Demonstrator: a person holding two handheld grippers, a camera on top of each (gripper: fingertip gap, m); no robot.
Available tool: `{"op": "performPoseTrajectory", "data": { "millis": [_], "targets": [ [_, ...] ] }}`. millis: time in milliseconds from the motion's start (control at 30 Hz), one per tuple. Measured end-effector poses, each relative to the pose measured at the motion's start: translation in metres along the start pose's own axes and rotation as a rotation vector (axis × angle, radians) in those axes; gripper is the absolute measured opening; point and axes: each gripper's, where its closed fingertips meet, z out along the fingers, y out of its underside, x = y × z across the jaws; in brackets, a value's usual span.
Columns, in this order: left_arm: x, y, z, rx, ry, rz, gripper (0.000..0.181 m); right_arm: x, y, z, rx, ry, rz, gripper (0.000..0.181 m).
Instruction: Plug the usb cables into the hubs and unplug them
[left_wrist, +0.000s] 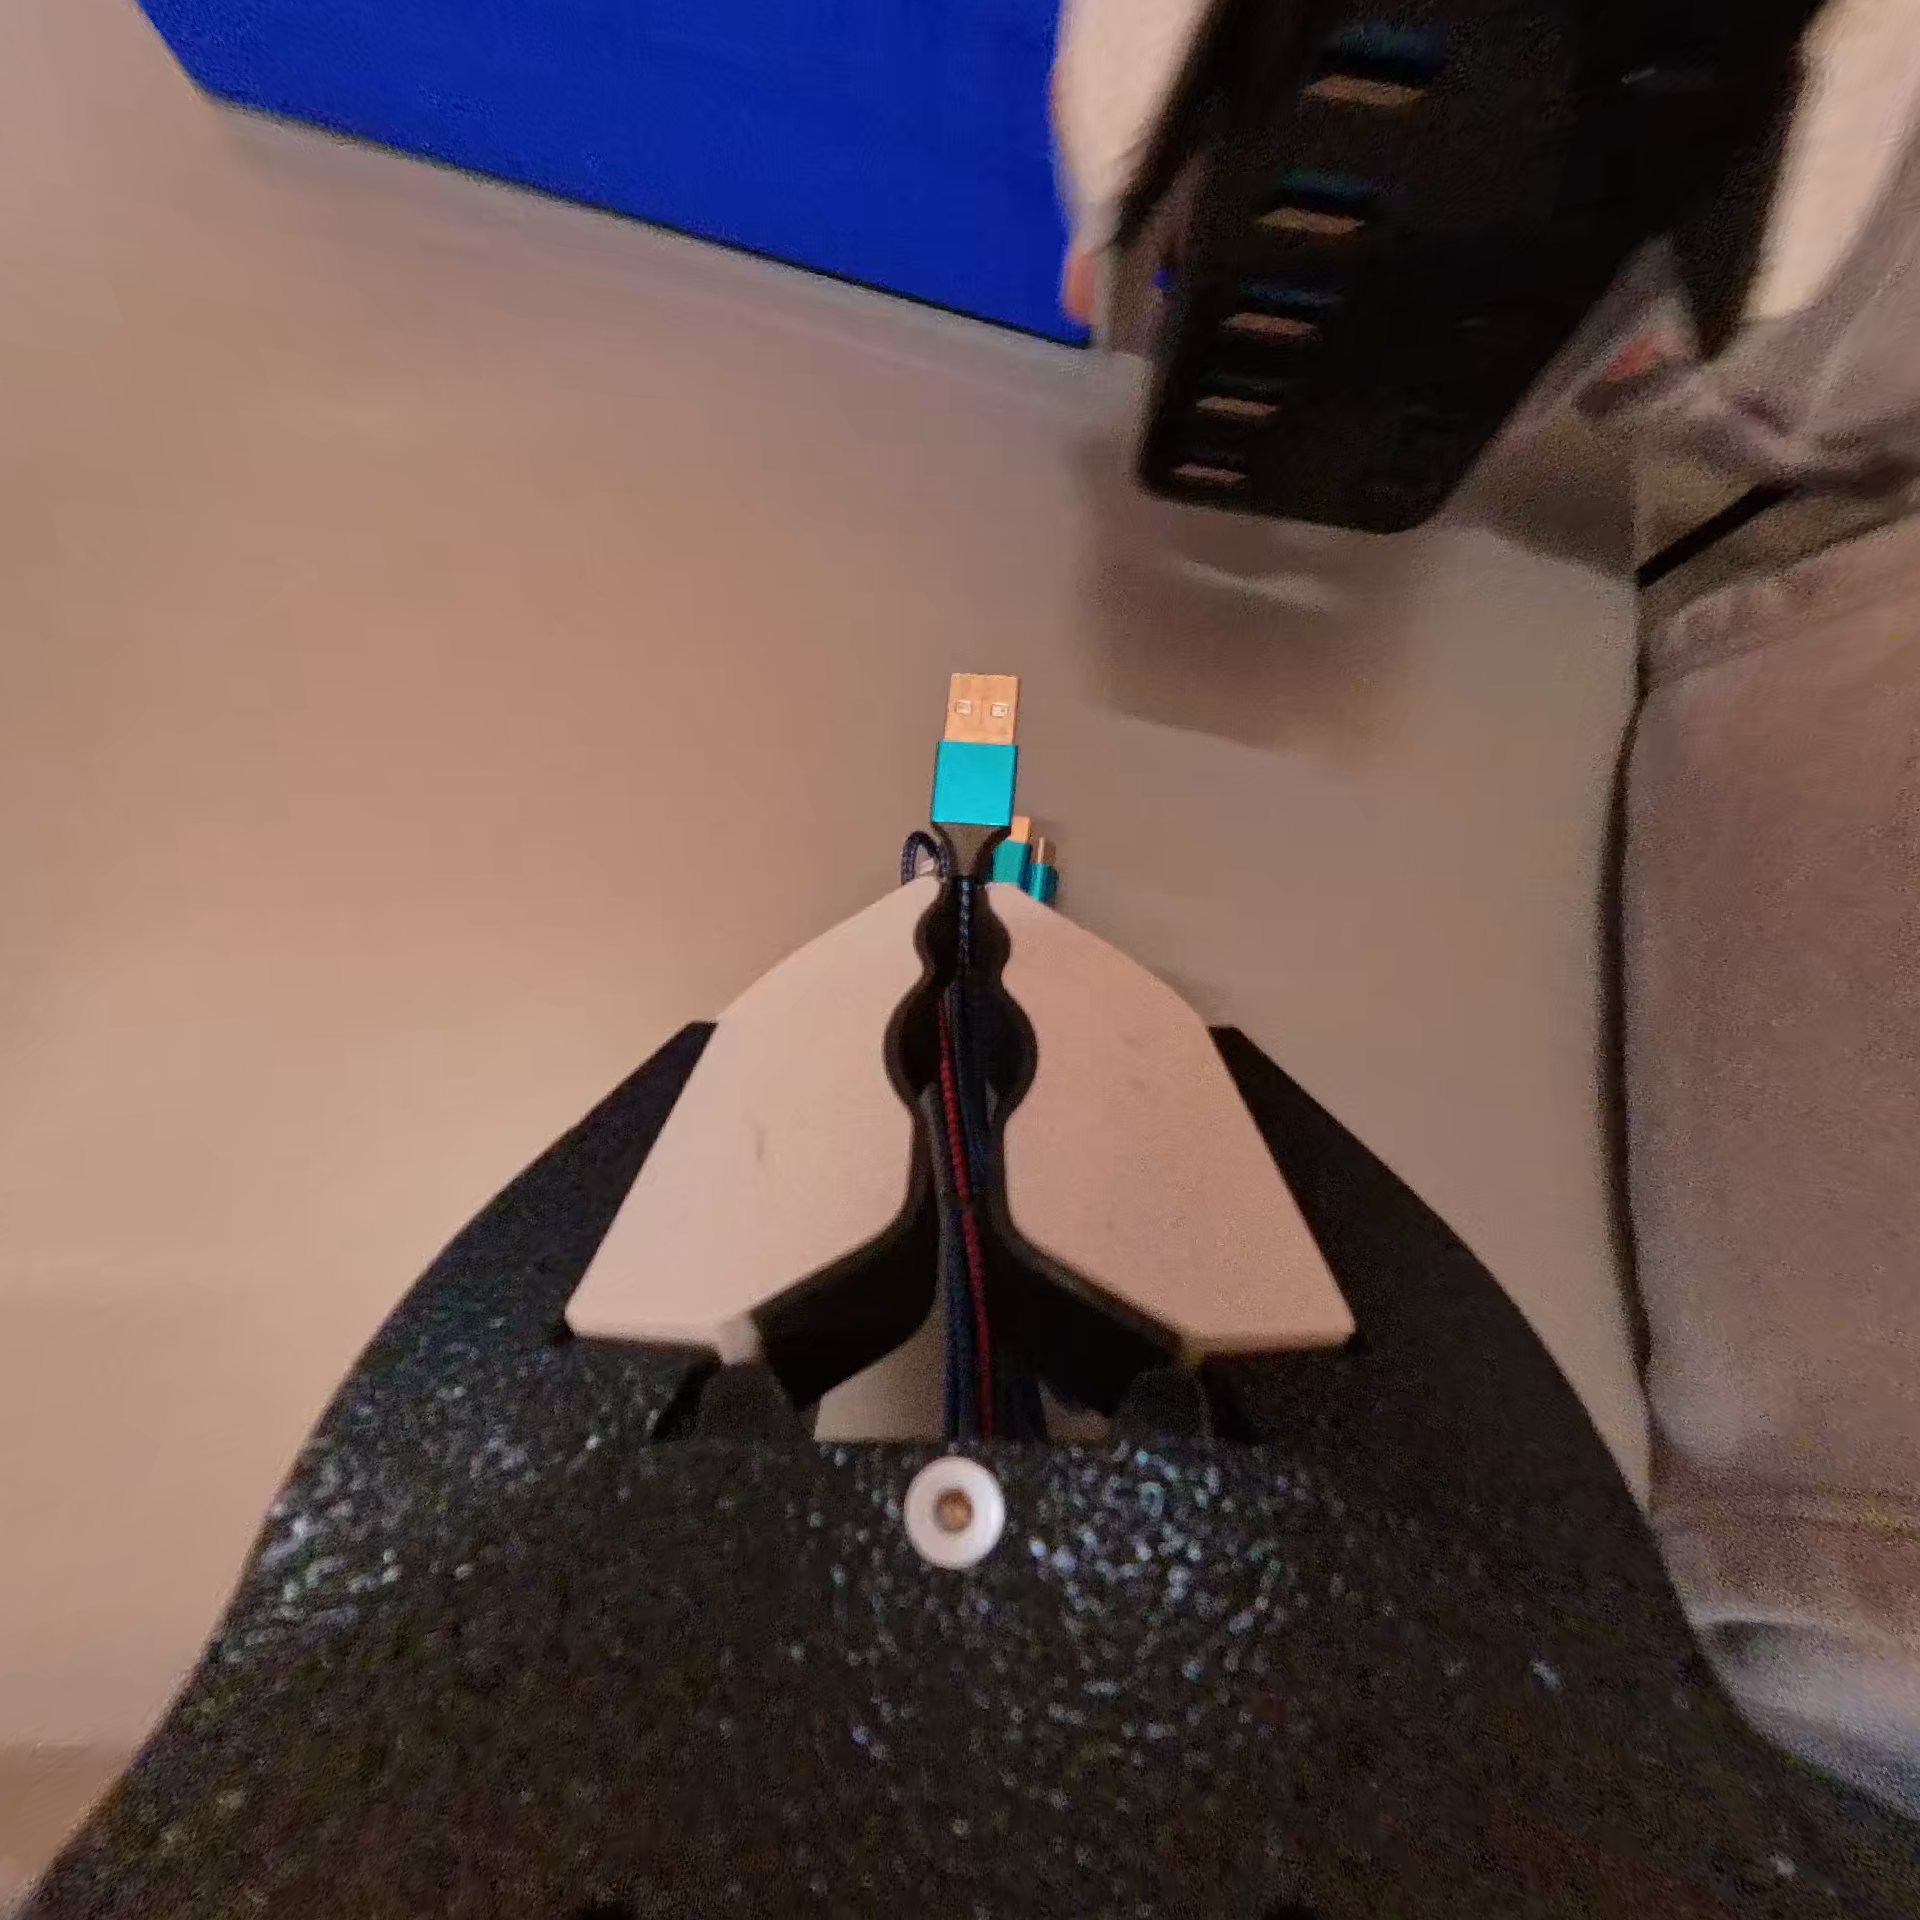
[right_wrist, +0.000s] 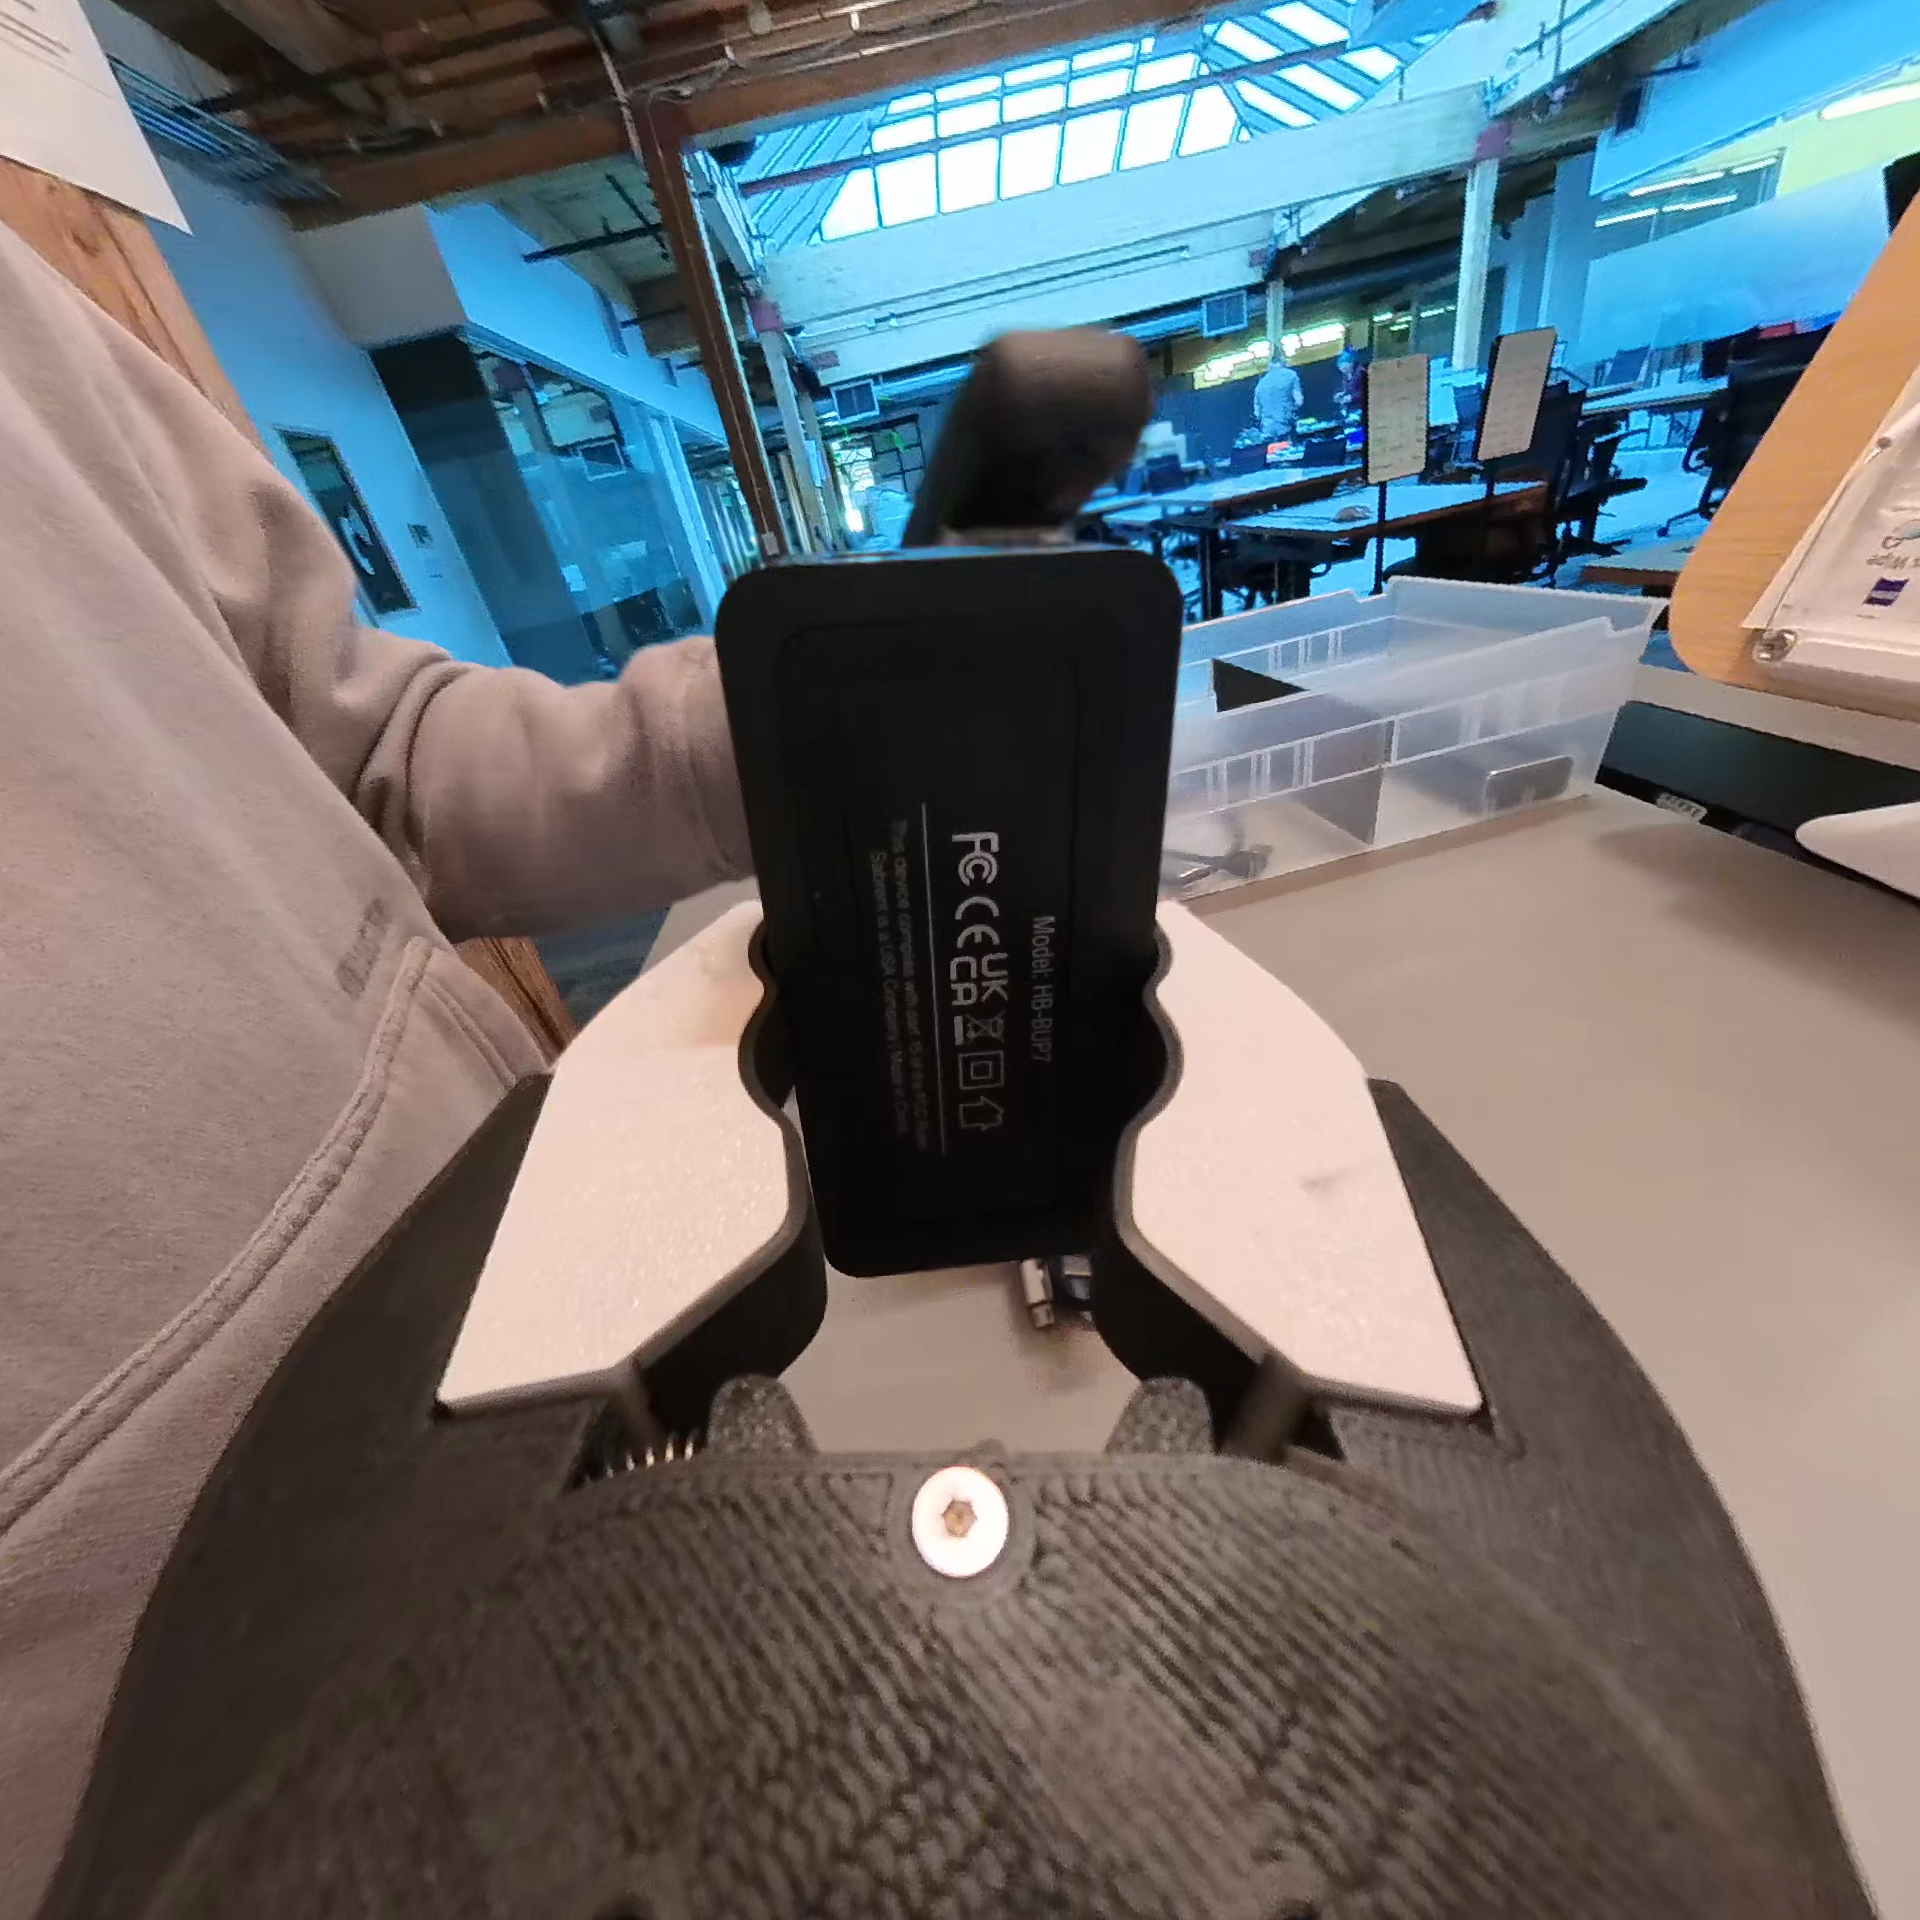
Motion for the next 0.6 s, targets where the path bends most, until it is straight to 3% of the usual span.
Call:
{"op": "performPoseTrajectory", "data": {
  "millis": [33,233,600],
  "targets": [
    [0.003,-0.007,-0.005,-0.017,-0.038,0.049,0.002,0.0,0.0,0.001,0.004,-0.005,-0.004,0.064],
    [0.023,-0.046,-0.029,-0.022,-0.071,0.151,0.002,0.003,-0.005,0.005,0.068,-0.042,0.034,0.064],
    [0.035,-0.057,-0.029,-0.12,-0.048,0.104,0.001,-0.005,-0.016,-0.005,0.167,-0.111,0.029,0.064]
  ]
}}
